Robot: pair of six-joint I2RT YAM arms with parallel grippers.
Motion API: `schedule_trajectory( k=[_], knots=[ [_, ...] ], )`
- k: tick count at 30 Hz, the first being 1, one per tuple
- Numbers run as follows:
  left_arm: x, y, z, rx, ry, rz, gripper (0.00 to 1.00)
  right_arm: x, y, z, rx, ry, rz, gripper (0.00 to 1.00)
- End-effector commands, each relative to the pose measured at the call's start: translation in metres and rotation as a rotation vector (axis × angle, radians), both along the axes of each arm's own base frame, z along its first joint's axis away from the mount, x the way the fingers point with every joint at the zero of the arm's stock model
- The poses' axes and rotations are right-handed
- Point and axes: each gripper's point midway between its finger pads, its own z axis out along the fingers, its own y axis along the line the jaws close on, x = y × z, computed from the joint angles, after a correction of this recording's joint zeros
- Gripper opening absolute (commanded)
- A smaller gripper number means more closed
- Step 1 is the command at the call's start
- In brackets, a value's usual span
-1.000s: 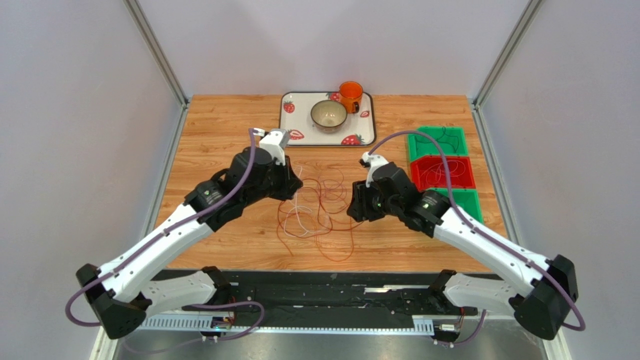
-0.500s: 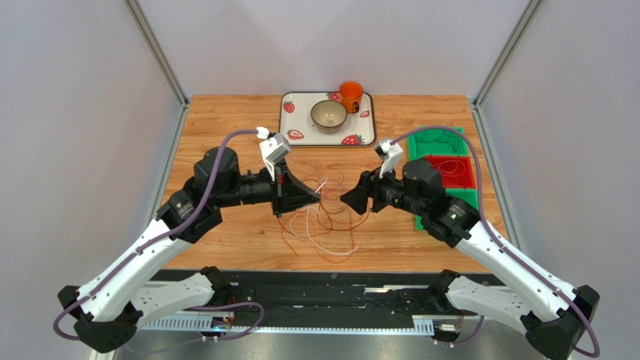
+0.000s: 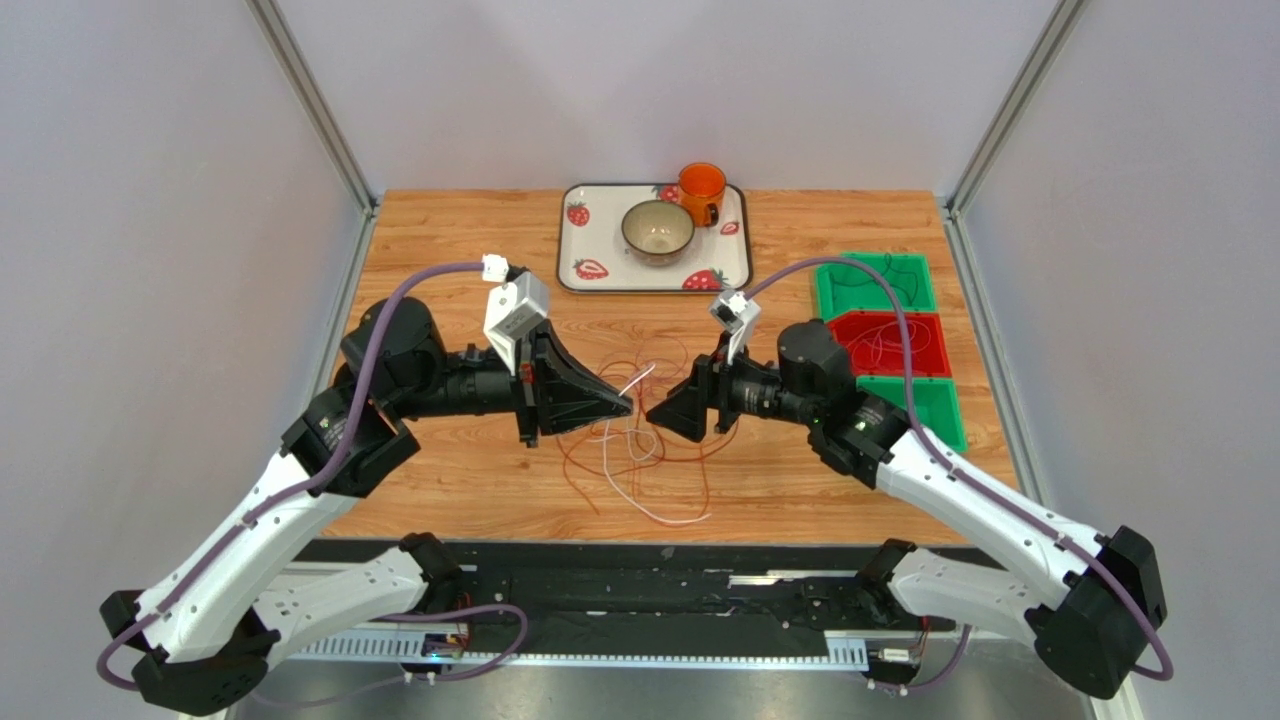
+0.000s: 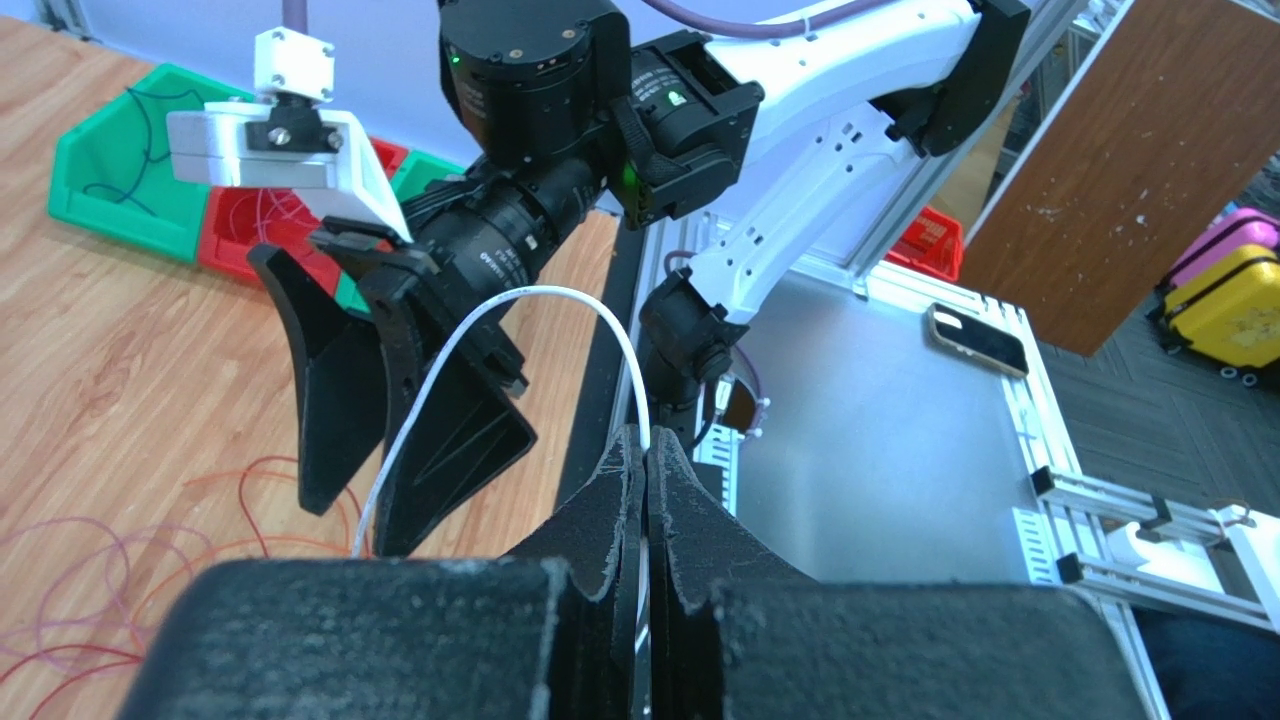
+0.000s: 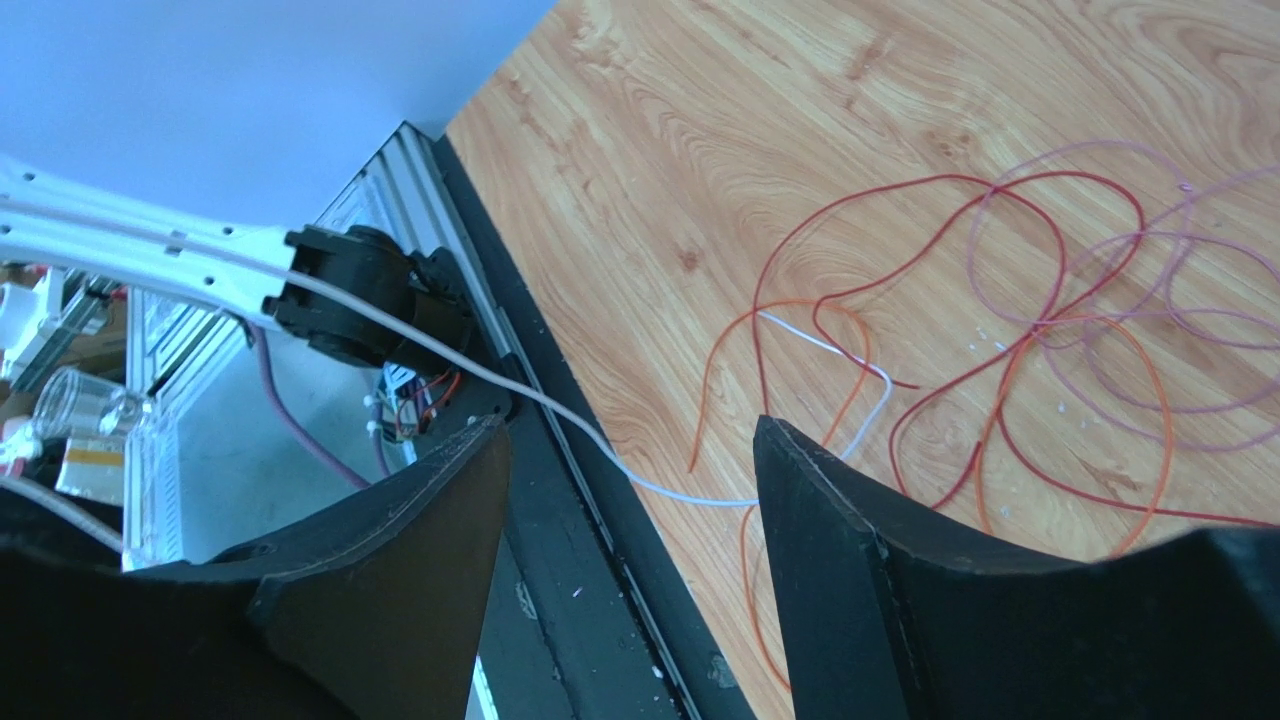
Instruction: Untangle the cables
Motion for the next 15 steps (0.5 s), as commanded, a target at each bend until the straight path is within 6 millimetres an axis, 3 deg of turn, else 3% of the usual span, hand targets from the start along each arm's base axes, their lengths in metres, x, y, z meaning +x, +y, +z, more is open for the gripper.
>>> schedule_trajectory(
  k=[1, 9, 15],
  knots=[
    [-0.002, 0.003, 0.011, -0.023, -0.062, 0.000, 0.00, -0.017, 0.006, 0.026, 0.118, -0.086, 0.108, 0.65],
    [0.001, 0.003, 0.010, -0.022, -0.066, 0.014, 0.00, -0.022, 0.016, 0.017, 0.138, -0.059, 0.170, 0.64],
    [0.002, 0.003, 0.012, -0.028, -0.070, 0.023, 0.00, -0.021, 0.034, 0.008, 0.103, -0.058, 0.208, 0.64]
  ],
)
